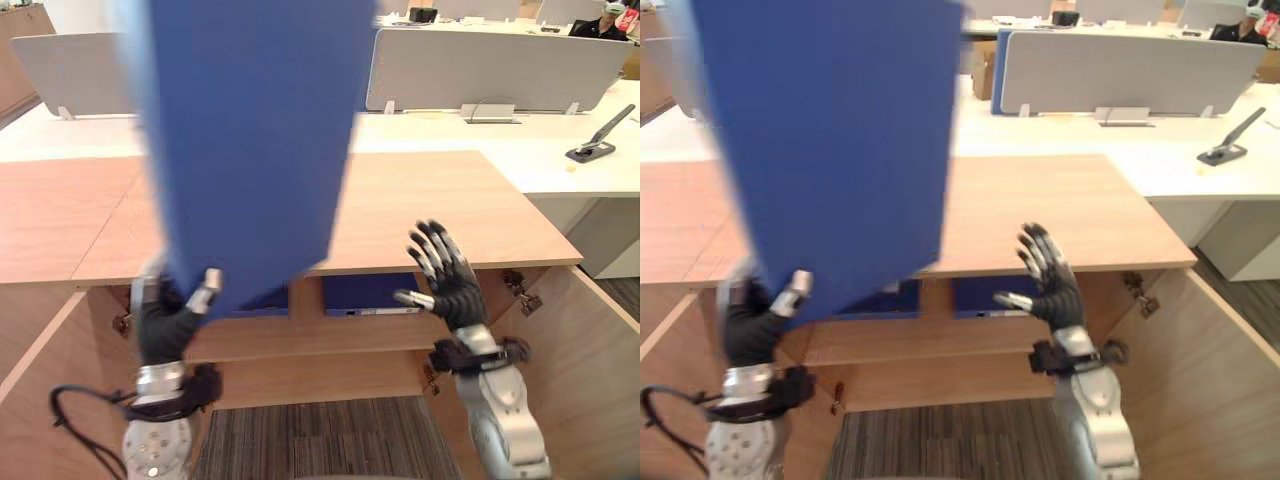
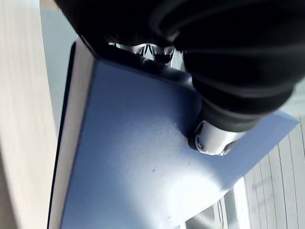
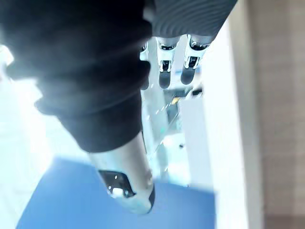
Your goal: Walk over to the cabinet, pick up the folder, carry it to the office cabinet, place the folder inside the office cabinet, then close the office cabinet door
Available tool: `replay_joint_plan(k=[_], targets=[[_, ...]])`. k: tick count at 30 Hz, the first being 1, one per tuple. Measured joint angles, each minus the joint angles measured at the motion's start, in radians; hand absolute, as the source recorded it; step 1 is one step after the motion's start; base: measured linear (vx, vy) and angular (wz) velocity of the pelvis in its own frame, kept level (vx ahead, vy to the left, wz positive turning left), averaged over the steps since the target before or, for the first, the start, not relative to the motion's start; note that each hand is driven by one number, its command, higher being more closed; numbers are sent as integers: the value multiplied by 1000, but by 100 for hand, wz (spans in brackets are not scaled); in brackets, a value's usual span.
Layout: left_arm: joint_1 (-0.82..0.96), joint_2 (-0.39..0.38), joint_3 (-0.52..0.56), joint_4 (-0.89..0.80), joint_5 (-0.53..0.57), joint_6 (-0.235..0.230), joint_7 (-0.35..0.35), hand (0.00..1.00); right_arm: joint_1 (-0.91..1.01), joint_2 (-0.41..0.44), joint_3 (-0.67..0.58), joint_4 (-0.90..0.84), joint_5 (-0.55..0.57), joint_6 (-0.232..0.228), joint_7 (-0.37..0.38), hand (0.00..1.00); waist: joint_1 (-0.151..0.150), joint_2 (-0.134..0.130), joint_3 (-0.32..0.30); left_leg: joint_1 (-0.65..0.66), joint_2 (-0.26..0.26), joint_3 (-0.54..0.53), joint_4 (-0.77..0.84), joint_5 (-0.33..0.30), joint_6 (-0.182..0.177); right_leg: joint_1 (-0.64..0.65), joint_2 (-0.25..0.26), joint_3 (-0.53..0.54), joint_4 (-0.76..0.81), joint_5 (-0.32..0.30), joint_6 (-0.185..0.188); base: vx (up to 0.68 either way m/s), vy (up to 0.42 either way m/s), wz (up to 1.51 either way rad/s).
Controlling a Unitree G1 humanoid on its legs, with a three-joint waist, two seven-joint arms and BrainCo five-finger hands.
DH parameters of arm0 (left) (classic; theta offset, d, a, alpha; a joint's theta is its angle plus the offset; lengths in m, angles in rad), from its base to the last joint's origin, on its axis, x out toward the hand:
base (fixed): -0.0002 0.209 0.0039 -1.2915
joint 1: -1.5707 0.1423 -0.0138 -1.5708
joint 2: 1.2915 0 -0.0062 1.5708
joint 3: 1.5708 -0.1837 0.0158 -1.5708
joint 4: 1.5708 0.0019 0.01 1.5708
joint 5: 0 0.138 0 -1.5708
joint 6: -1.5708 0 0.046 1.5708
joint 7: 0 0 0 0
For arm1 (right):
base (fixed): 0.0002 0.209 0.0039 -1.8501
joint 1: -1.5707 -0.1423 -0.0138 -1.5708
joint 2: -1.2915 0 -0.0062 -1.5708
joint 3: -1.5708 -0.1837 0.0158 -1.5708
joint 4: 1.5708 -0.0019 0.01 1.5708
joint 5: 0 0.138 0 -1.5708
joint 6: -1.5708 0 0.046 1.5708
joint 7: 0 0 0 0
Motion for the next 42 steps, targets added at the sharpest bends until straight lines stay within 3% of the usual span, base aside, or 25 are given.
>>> replay_joint_plan(k=[4, 6, 7, 9, 15, 27, 37, 42], targets=[[-49, 47, -37, 32, 20, -20, -8, 100, -159, -147, 64, 51, 174, 3, -6, 0, 9, 1, -1, -1, 0, 8, 0, 0, 0, -8, 1, 9, 0, 5, 1, -12, 25, -8], [-51, 99, -46, 73, -12, -19, 2, 100, -297, -290, 164, 129, 387, 8, -7, 0, 16, 1, -2, -1, 1, 11, 0, 0, 0, -10, 2, 12, -1, 5, 0, 14, 22, -4], [-51, 104, -46, 75, -13, -19, 4, 100, -314, -305, 177, 139, 405, 9, -7, 0, 17, 1, -2, -1, 1, 11, 0, 0, 0, -10, 2, 12, -1, 6, 0, 0, 0, 0], [-51, 137, -49, 82, -23, -14, 19, 100, -424, -390, 266, 201, 556, 15, -7, 0, 26, 0, -3, -1, 1, 11, 0, 0, 0, -9, 2, 12, -1, 6, 0, 0, 0, 0], [-56, 183, -99, 112, -61, 6, 48, 100, -566, -462, 374, 288, 637, 44, -11, 0, 51, 0, -4, 11, 1, 10, 0, 0, 0, 4, 1, 11, 0, 6, 0, 0, 0, 0], [-86, 235, -277, 139, -82, 29, 36, 100, -715, -453, 424, 454, 666, 77, -39, 0, 51, 4, -23, 12, 0, 7, 0, 3, -1, 5, 0, 11, 1, 7, 0, 0, 0, 0], [-146, 188, -283, 244, -94, 64, 38, 100, -788, -322, 404, 680, 411, 77, -87, 0, 50, 11, -26, 6, 4, 3, 0, 6, -1, 4, 4, 6, -2, 9, -3, 0, 0, 0], [-150, 179, -284, 249, -119, 72, 39, 100, -827, -274, 374, 727, 364, 79, -108, 0, 51, 10, -25, -3, 16, 3, 0, 9, -5, 0, 17, 4, -9, 13, -9, 0, 0, 0]])
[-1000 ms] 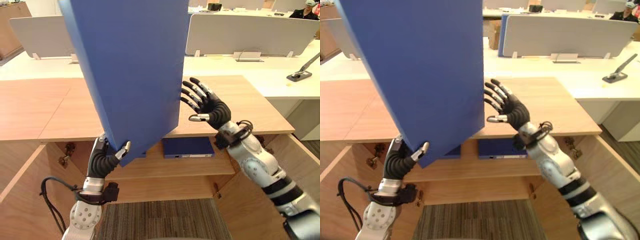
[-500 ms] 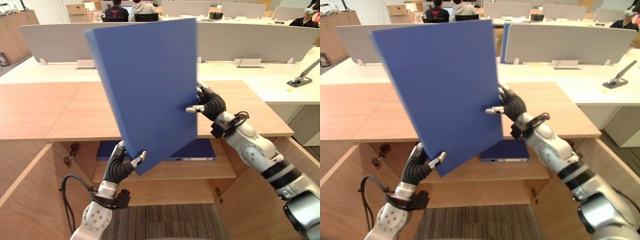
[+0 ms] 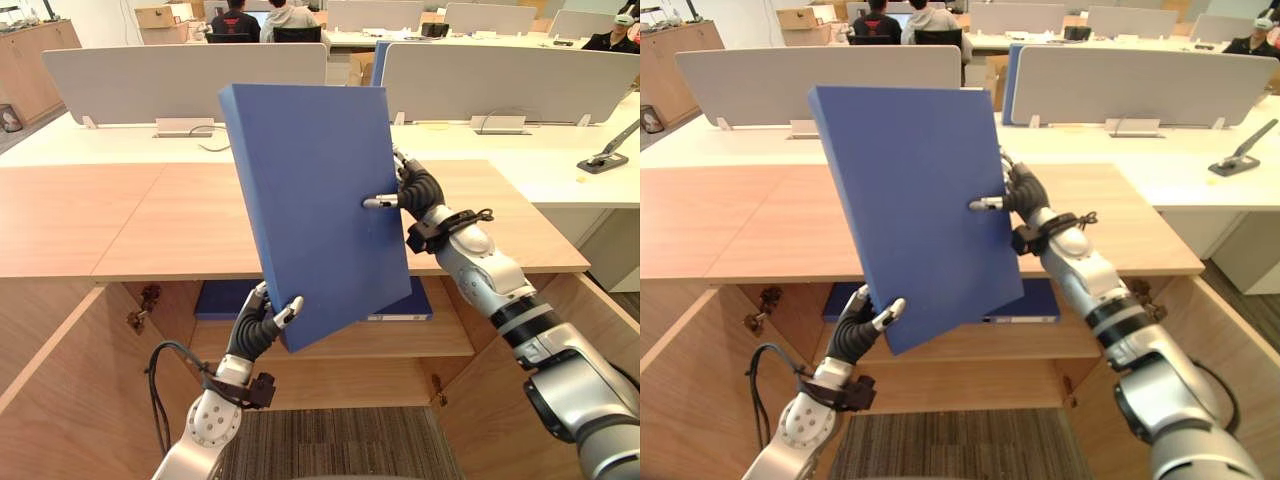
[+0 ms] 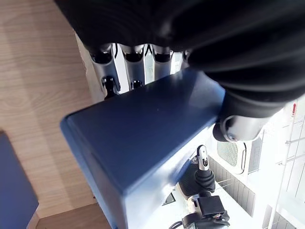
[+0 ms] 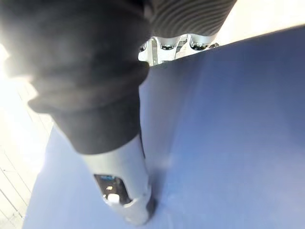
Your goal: Walk over to the cabinet, pick up the folder, carry it to the office cabinet, place the folder inside the office cabinet, then close the office cabinet door
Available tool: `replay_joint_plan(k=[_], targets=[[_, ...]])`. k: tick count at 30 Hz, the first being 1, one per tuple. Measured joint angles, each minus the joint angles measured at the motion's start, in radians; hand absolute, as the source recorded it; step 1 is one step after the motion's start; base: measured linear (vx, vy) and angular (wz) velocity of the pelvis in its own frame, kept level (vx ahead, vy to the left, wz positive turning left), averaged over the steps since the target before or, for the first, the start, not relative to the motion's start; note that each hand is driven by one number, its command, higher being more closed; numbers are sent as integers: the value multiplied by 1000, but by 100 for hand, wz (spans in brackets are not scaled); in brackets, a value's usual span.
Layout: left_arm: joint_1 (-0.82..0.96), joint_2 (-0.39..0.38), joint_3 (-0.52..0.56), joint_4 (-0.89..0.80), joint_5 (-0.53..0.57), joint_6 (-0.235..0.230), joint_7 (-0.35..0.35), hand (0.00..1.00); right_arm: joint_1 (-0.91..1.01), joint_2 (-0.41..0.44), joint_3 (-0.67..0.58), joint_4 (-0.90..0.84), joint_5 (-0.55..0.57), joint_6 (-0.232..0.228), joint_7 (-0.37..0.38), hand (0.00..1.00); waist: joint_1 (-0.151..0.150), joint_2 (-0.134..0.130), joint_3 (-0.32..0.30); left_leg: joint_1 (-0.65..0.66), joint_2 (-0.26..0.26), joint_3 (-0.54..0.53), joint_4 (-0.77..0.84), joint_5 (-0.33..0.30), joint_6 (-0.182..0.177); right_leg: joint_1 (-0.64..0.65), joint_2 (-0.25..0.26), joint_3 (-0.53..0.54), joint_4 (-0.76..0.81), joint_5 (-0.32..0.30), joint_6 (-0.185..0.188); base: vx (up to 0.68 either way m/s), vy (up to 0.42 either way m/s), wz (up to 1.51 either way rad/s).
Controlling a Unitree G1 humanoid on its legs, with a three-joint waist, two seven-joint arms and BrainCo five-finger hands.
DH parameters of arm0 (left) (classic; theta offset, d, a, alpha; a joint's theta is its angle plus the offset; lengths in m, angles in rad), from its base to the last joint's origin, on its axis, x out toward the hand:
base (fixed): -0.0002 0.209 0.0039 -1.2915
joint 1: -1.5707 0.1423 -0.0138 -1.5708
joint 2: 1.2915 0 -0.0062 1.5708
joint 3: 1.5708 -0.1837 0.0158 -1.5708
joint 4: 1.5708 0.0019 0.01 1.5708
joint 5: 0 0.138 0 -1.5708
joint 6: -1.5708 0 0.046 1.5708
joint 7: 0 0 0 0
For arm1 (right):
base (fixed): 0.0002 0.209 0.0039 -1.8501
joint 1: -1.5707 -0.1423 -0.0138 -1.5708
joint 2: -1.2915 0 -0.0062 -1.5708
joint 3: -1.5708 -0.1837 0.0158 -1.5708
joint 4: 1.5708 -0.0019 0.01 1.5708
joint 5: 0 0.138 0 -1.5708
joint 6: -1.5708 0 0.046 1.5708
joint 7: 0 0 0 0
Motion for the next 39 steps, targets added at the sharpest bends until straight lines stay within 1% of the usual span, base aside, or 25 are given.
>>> replay_joint_plan(k=[1, 2, 3, 4, 5, 6, 7, 8, 10, 13, 16, 20, 23, 30, 34, 35, 38, 39], targets=[[0, 0, 0, 1, -1, 1, 1, 100, -17, -5, 25, 0, 26, 5, 11, 0, -1, 0, 0, 1, 2, 0, 0, 1, -1, 0, 2, 0, 0, 1, -1, 0, 0, 0], [1, 1, 0, 1, -1, 1, 1, 100, -43, -29, 85, 0, 80, 8, 11, 0, -2, 0, 0, 1, 1, 0, 0, 1, -1, 0, 2, 0, 0, 1, -1, 0, 0, 0], [2, 3, -2, 1, -1, 1, 1, 100, -57, -46, 113, -1, 102, 10, 11, 0, -2, -1, 0, 1, 1, 0, 0, 1, -1, 0, 1, 0, 0, 1, -1, 0, 0, 0], [3, 9, -9, 1, 0, 1, 0, 100, -82, -86, 166, -10, 163, 22, 25, 0, -1, -3, 2, 1, 1, 0, 0, 1, -1, 1, 1, 0, 0, 1, -1, 0, 0, 0], [4, 22, -18, 1, 1, 1, 0, 100, -96, -127, 198, -29, 207, 34, 40, 100, 2, -7, 4, 2, 1, -1, 0, 1, -1, 3, 1, -2, 0, 1, -1, 0, 0, 0], [4, 25, -23, 1, 2, 1, -1, 100, -100, -139, 207, -39, 222, 37, 42, 100, 4, -8, 4, 2, 1, -2, 0, 1, -2, 4, 1, -2, 0, 1, -1, 0, 0, 0], [4, 41, -35, 1, 7, 0, -5, 100, -100, -154, 217, -69, 263, 41, 43, 100, 6, -8, 4, 3, 1, -2, 0, 1, -2, 4, 1, -2, 0, 1, -1, 0, 0, 0], [3, 64, -55, 0, 32, 0, -24, 100, -100, -168, 230, -97, 294, 36, 43, 100, 6, -8, 4, 3, 1, -2, 0, 1, -2, 4, 1, -2, 0, 1, -1, 0, 0, 0], [3, 97, -70, 0, 72, 0, -48, 100, -101, -206, 249, -134, 316, 37, 63, 100, 10, -9, 4, 3, 1, -2, 0, 1, -2, 5, 1, -2, 0, 1, -1, 0, 0, 0], [3, 128, -48, 0, 109, 0, -72, 100, -97, -250, 250, -209, 351, 35, 78, 100, 11, -9, 3, 3, 2, -2, 0, 1, -3, 5, 2, -2, 1, 1, -1, 0, 0, 0], [3, 153, -21, 0, 155, 0, -96, 100, -90, -284, 250, -265, 351, 23, 106, 100, 13, -9, -1, 3, 1, -2, 0, 0, -3, 4, 2, -2, 2, 1, -1, 0, 0, 0], [3, 168, -7, 0, 193, 1, -115, 100, -45, -285, 247, -270, 355, 5, 107, 100, 21, -9, -14, 1, 1, -2, 0, -1, -4, 3, 2, -2, 2, 0, -1, 0, 0, 0], [3, 178, -1, 0, 203, 4, -135, 100, -1, -287, 239, -270, 354, 3, 107, 100, 22, -9, -27, 0, 1, -2, 0, -1, -5, 2, 2, -1, 2, 0, -2, 0, 0, 0], [3, 178, 15, 1, 203, 11, -148, 100, 60, -291, 225, -270, 354, 0, 106, 100, 24, -9, -28, 0, 2, -2, 1, -1, -5, -1, 2, 0, 6, -1, -3, 0, 0, 0], [3, 178, 35, 0, 202, 11, -149, 100, 80, -291, 221, -270, 382, -1, 106, 100, 24, -9, -29, -2, 2, -1, 1, -1, -5, -5, 2, 1, 9, -1, -3, 0, 0, 0], [3, 178, 38, 0, 202, 11, -149, 0, 80, -291, 221, -270, 387, -1, 106, 100, 23, -9, -29, -2, 2, -1, 1, -1, -5, -5, 2, 1, 9, -1, -3, 0, 0, 0], [3, 173, 58, 0, 200, 16, -149, 0, 81, -290, 223, -274, 387, -1, 106, 100, 23, -9, -30, -2, 2, -1, 1, -1, -5, -5, 2, 1, 9, -1, -3, 0, 0, 0], [3, 158, 81, 1, 186, 20, -138, 0, 84, -290, 230, -289, 387, 1, 109, 100, 23, -9, -31, -2, 2, -1, 1, -1, -5, -5, 2, 1, 9, -1, -3, 0, 0, 0]])
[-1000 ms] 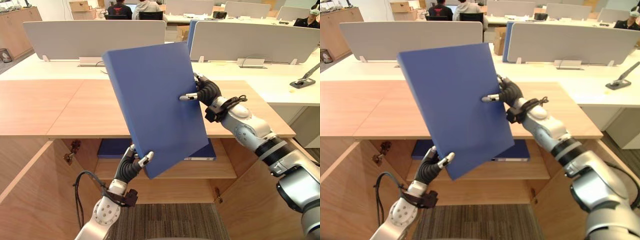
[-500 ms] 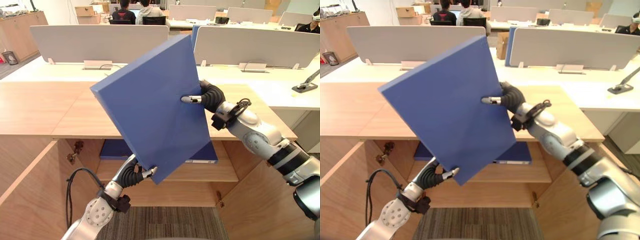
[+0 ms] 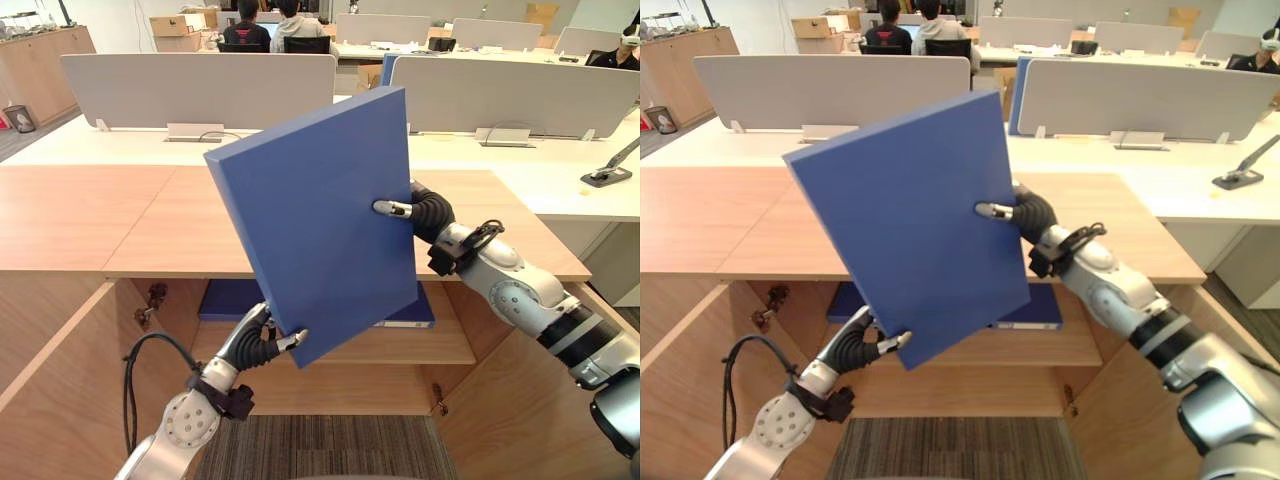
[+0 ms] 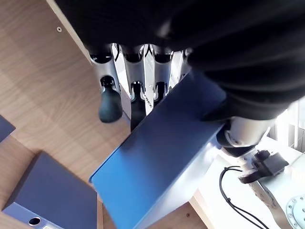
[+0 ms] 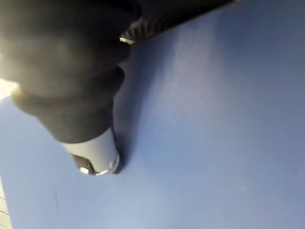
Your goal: Walk over to the cabinet, pick up the folder, carry it to the office cabinet, place the folder inside the office cabinet, then close the office cabinet door
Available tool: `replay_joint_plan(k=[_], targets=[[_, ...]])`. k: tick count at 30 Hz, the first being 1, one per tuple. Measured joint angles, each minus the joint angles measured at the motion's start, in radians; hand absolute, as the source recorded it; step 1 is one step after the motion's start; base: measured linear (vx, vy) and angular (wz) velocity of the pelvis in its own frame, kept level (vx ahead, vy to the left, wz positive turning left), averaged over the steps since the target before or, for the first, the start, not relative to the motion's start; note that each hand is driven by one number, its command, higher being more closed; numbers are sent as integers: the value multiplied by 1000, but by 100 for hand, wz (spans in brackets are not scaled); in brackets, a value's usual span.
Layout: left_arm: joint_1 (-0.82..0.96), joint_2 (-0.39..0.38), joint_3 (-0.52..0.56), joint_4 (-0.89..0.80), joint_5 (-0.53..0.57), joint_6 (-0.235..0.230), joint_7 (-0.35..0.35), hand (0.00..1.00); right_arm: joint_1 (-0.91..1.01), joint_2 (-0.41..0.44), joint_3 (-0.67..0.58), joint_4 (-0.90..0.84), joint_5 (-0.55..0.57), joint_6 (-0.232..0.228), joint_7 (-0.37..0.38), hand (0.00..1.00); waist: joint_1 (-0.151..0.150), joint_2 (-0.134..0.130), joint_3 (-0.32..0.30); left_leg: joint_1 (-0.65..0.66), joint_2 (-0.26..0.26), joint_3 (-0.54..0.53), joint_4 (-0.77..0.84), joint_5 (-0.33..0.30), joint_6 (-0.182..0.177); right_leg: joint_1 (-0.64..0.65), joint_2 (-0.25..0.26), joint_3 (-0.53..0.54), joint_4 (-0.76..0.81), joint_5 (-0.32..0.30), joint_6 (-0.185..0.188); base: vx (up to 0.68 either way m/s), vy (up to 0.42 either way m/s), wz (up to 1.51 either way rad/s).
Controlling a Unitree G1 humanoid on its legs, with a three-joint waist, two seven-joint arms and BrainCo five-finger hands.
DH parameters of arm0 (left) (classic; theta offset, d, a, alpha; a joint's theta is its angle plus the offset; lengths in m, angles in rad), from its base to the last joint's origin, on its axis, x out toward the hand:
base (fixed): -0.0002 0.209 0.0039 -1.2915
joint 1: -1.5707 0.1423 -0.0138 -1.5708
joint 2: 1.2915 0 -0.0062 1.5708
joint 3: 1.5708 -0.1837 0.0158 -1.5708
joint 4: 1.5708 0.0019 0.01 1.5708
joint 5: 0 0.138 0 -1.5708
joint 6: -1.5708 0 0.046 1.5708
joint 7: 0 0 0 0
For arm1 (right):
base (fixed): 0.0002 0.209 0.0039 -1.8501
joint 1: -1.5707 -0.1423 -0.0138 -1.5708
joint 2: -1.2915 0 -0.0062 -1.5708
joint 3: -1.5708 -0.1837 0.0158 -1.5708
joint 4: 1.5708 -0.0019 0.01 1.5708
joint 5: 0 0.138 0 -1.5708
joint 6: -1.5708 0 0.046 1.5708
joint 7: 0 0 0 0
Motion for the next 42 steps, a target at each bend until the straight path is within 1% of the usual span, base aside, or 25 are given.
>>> replay_joint_plan(k=[1, 2, 3, 4, 5, 6, 8, 11, 16, 22, 26, 29, 31, 33, 34, 35, 37, 38, 40, 42], targets=[[1, -26, 46, 0, -18, 3, 9, 0, 12, 1, 1, -22, 1, 2, 5, 100, 0, 0, -1, 0, 0, 0, 0, 0, 0, 0, 0, 0, 0, 0, 0, 0, 0, 0], [1, -44, 79, 0, -91, 3, 12, 0, 24, 7, 5, -43, 2, 6, 23, 100, 0, 0, -2, 0, 0, 0, 0, 0, 0, 0, 0, 0, 0, 0, 0, 0, 0, 0], [2, -52, 93, 0, -132, 3, 14, 0, 33, 14, 4, -52, 7, 6, 31, 100, 0, 0, -3, 0, 0, 0, 0, 0, 0, 0, 0, 0, 0, 0, 0, 0, 0, 0], [3, -64, 101, 0, -227, 3, 14, 0, 43, 31, 4, -63, 21, 5, 39, 100, -1, 0, -5, 0, 0, 0, 0, 0, 0, 0, 0, 0, 0, 0, 0, 0, 0, 0], [5, -81, 103, 0, -351, 1, 7, 0, 55, 53, 2, -66, 30, 5, 41, 100, -1, -1, -6, 0, 0, 0, 0, 0, 0, -1, -1, 0, 0, 0, 0, 0, 0, 0], [10, -112, 107, 1, -459, -9, 3, 0, 79, 80, 0, -66, 41, 5, 46, 100, -1, -4, -8, -1, 0, 0, 0, 0, 0, -1, -1, 0, 0, 0, 0, 0, 0, 0], [37, -184, 115, 24, -593, -43, 1, 0, 129, 135, -16, -65, 38, 6, 47, 100, 0, -6, -14, -2, 0, 0, 0, 0, 0, -2, -1, 0, -1, 0, 0, 0, 0, 0], [90, -214, 115, 56, -663, -48, -23, 0, 163, 167, -27, -65, 1, 33, 49, 100, 0, -6, -21, -10, 0, -1, 0, 1, 1, -10, -1, 0, -1, 0, 0, 0, 0, 0], [124, -266, 144, 97, -708, -54, -37, 0, 203, 205, -31, -62, -14, 51, 50, 100, -1, -5, -28, -17, 0, -3, 0, 2, 1, -17, -1, -1, -1, 0, 0, 0, 0, 0], [141, -316, 184, 129, -710, -61, -47, 0, 226, 254, -35, -38, -41, 59, 53, 100, -2, -5, -28, -16, 0, -4, -1, 3, 2, -17, -2, -1, -1, 0, 0, 0, 0, 0], [150, -339, 204, 159, -714, -60, -52, 0, 237, 265, -35, -32, -45, 83, 53, 100, -3, -5, -26, -17, -1, -5, -1, 3, 2, -17, -2, -2, -1, 0, 1, 0, 0, 0], [150, -363, 221, 189, -713, -60, -59, 0, 257, 271, -54, -31, -56, 85, 60, 100, -2, -5, -25, -17, -1, -6, -1, 3, 2, -17, -2, -3, -2, 0, 1, 0, 0, 0], [148, -386, 233, 221, -714, -60, -61, 0, 303, 291, -124, -32, -90, 91, 79, 100, -2, -6, -21, -18, -2, -7, -1, 3, 2, -17, -3, -3, -2, 0, 1, 0, 0, 0], [148, -410, 268, 257, -714, -59, -72, 0, 335, 299, -182, -32, -99, 92, 90, 100, -3, -5, -13, -18, -3, -7, -1, 3, 2, -17, -4, -4, -2, 0, 1, 0, 0, 0], [144, -424, 303, 296, -725, -57, -77, 0, 352, 304, -235, -33, -103, 92, 96, 100, -4, -4, -7, -18, -3, -8, -1, 3, 2, -17, -4, -4, -1, 0, 1, 0, 0, 0], [139, -438, 381, 392, -756, -37, -73, 0, 361, 313, -314, -47, -63, 88, 147, 100, -9, 0, 4, -19, -3, -8, -1, 3, 2, -18, -4, -5, -2, 0, 1, 0, 0, 0], [146, -442, 454, 499, -787, -14, -62, 0, 361, 325, -382, -93, -41, 63, 170, 100, -26, 1, 6, -23, -3, -7, -1, 3, 2, -21, -4, -6, -4, 0, 1, 0, 0, 0], [150, -447, 498, 576, -805, -4, -55, 0, 361, 329, -431, -117, -34, 33, 182, 100, -28, -1, 6, -24, -3, -7, -1, 2, 3, -20, -3, -6, -8, 0, 1, 31, 13, 2], [148, -448, 536, 670, -828, 1, -45, 0, 361, 330, -489, -125, -34, 2, 191, 100, -27, -6, 4, -33, -3, -17, -1, 2, 3, -20, -3, -14, -12, 0, 1, 29, 15, 13], [145, -454, 561, 757, -859, 2, -37, 0, 361, 332, -512, -120, -34, -5, 190, 100, -25, -8, 5, -35, -2, -24, 0, 2, 3, -16, -2, -22, -15, 0, 1, 12, 9, 12]])
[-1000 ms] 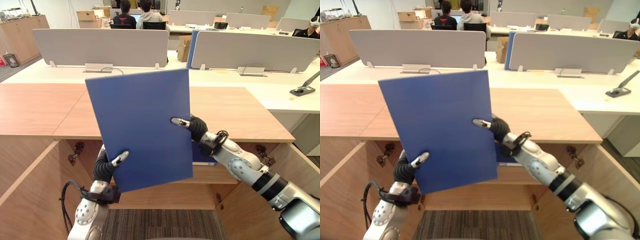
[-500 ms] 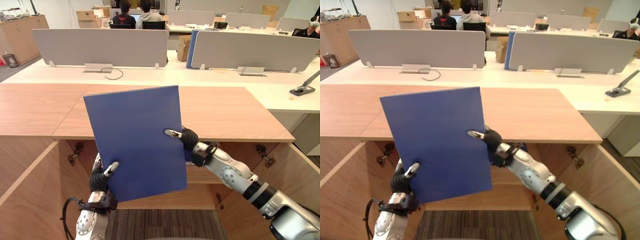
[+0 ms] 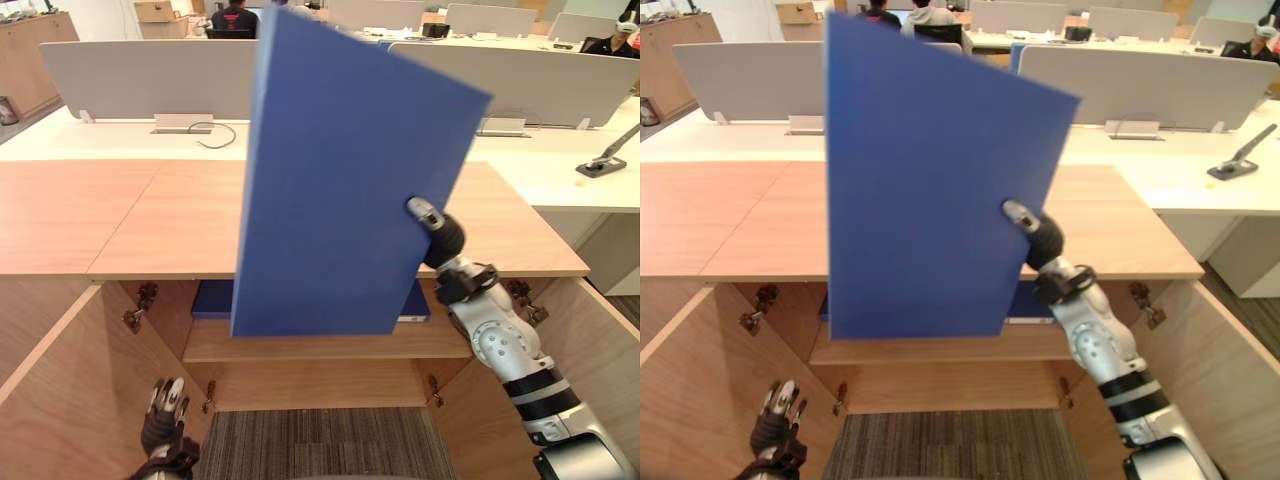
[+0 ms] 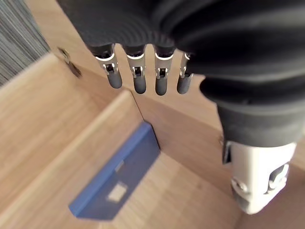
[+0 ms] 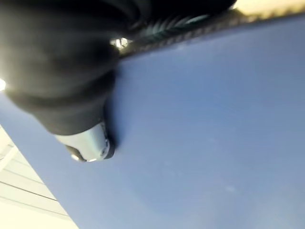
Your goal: Walk over to the cabinet, pick up the folder, carry it to the office cabinet, place the folder inside the office cabinet, then close the office cabinet door
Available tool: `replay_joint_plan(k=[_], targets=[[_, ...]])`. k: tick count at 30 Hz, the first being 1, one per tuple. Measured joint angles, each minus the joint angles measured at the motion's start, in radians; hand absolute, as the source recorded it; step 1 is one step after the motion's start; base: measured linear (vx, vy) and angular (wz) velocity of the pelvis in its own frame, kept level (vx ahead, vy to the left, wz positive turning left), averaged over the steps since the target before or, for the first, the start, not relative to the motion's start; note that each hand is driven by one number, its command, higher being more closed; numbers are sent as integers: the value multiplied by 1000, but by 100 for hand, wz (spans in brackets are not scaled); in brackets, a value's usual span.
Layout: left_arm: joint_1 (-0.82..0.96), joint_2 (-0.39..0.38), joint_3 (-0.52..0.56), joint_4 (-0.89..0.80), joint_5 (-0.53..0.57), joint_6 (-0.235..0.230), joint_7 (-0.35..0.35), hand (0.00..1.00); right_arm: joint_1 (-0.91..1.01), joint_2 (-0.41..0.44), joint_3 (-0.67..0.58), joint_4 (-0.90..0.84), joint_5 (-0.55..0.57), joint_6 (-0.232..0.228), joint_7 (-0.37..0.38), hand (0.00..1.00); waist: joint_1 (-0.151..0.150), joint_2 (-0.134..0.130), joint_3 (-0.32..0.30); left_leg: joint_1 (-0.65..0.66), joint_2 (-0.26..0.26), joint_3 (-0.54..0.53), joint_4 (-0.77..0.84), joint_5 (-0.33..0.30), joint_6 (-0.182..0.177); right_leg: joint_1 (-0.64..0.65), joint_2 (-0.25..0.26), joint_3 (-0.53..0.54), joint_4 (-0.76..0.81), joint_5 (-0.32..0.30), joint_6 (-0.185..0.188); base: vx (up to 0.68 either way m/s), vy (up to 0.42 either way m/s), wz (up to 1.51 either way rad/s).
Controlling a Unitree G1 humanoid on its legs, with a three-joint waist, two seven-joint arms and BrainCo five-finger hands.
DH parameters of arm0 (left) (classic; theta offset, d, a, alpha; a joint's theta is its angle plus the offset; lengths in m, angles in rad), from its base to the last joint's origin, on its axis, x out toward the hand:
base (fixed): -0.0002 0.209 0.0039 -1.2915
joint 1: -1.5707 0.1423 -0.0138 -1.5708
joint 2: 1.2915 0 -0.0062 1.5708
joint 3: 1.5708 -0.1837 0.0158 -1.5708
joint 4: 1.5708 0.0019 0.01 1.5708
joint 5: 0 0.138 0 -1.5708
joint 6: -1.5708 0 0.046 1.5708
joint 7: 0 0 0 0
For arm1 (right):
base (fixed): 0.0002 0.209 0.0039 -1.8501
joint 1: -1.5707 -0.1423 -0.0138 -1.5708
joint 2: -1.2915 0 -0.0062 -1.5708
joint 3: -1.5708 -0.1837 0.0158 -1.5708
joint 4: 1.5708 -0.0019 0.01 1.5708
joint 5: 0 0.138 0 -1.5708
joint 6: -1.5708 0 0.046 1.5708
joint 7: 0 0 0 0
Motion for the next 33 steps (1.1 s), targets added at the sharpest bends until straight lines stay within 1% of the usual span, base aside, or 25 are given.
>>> replay_joint_plan(k=[2, 4, 9, 11, 12, 13, 14, 16, 18, 20, 21, 23, 24, 25, 26, 28, 29, 31, 32, 33], targets=[[-2, 0, 24, 109, -58, 9, 0, 0, 1, 3, 2, 2, -4, 0, 0, 100, 2, -1, 1, -2, 2, -3, 0, 0, 0, 1, 2, -3, -1, 0, 0, 4, 9, 3], [-3, 0, 35, 189, -82, 17, -1, 0, 1, 3, 2, 11, -4, 0, -1, 100, 7, -4, 3, 0, 2, -5, 0, 0, 0, 4, 2, -4, -1, 0, 0, 0, 0, 0], [-4, 3, 44, 373, -82, 58, -23, 0, 1, 3, 3, 14, -22, 0, -3, 100, 11, -21, 11, 3, 2, -9, 0, 3, 1, 8, 2, -7, 0, 0, 0, -2, 4, 1], [-3, 4, 62, 455, -76, 76, -38, 0, 0, -17, 23, -25, -99, 0, -1, 100, 10, -32, 12, 3, 2, -9, 0, 3, 1, 8, 2, -7, 1, 0, 0, 0, 0, 0], [-3, 4, 63, 464, -76, 77, -41, 0, 0, -24, 30, -35, -112, 0, 0, 100, 10, -34, 12, 3, 2, -9, 0, 3, 1, 8, 2, -7, 1, 0, 0, 0, 0, 0], [-3, 4, 78, 505, -66, 81, -49, 0, -16, -64, 87, -84, -199, 1, 12, 100, 7, -38, 11, 3, 2, -9, 0, 3, 1, 8, 2, -6, 1, 0, 0, 0, 0, 0], [-4, 4, 82, 520, -61, 82, -51, 0, -26, -82, 118, -105, -231, 2, 25, 100, 7, -41, 10, 3, 2, -9, 0, 3, 1, 8, 3, -6, 1, 0, 0, 0, 0, 0], [-6, 4, 99, 558, -4, 84, -63, 0, -67, -127, 229, -164, -316, 8, 85, 100, 8, -51, 9, 4, 3, -9, 0, 3, 1, 8, 3, -6, 0, 0, 0, 0, 0, 0], [-8, 5, 109, 573, 25, 87, -72, 0, -81, -129, 275, -182, -368, 11, 118, 100, 10, -60, 8, 4, 3, -10, 0, 3, 1, 8, 3, -6, 0, 0, 0, 0, 0, 0], [-10, 5, 134, 584, 44, 89, -81, 0, -100, -133, 335, -195, -461, 14, 149, 100, 17, -72, 12, 4, 2, -11, 0, 3, 1, 7, 2, -7, 0, 0, 0, 0, 0, 0], [-11, 5, 138, 587, 45, 89, -82, 0, -100, -134, 339, -196, -471, 14, 152, 100, 18, -73, 12, 4, 2, -11, 0, 3, 1, 6, 2, -7, 0, 0, 0, 0, 0, 0], [-26, 8, 165, 610, 47, 90, -82, 0, -107, -144, 409, -198, -580, 12, 161, 100, 21, -77, 12, 4, 2, -12, 0, 3, 1, 4, 1, -7, 0, 0, 0, 0, 0, 0], [-32, 9, 171, 614, 49, 90, -81, 0, -108, -149, 439, -198, -606, 12, 163, 100, 21, -77, 12, 3, 2, -12, 0, 3, 1, 3, 1, -7, 1, 0, 0, 0, 0, 0], [-42, 9, 181, 614, 55, 90, -78, 0, -108, -157, 504, -195, -671, 12, 168, 100, 22, -77, 13, 1, 2, -12, 0, 3, 1, 1, 2, -7, 1, 0, 0, 0, 0, 0], [-53, 9, 196, 614, 54, 90, -74, 0, -105, -157, 573, -183, -728, 13, 181, 100, 24, -76, 14, 0, 2, -12, 0, 3, 1, 0, 2, -7, 1, 0, 0, 0, 0, 0], [-76, 10, 219, 615, 55, 89, -62, 0, -82, -150, 651, -141, -803, 14, 211, 100, 28, -77, 19, 0, 2, -12, 0, 3, 1, 0, 2, -7, 1, 0, 0, 0, 0, 0], [-82, 10, 229, 615, 55, 89, -59, 0, -72, -142, 667, -118, -826, 13, 215, 100, 30, -78, 21, -1, 2, -13, 0, 3, 1, 0, 2, -7, 1, 0, 0, 0, 0, 0], [-94, 9, 254, 620, 55, 89, -47, 0, -37, -80, 669, 14, -886, 15, 206, 100, 29, -74, 25, -2, 1, -13, 0, 3, 1, 0, 1, -7, 1, 0, 0, 0, 0, 0], [-99, 11, 255, 626, 54, 89, -44, 0, -28, -70, 669, 44, -905, 14, 206, 100, 30, -74, 26, -2, 1, -13, 0, 3, 1, 0, 1, -7, 1, 0, 0, 0, 0, 0], [-108, 14, 255, 635, 54, 89, -40, 0, -11, -44, 666, 111, -949, 13, 204, 100, 31, -73, 33, 2, 0, -13, 0, 3, 1, 1, 0, -7, 1, -1, 0, 0, 0, 0]])
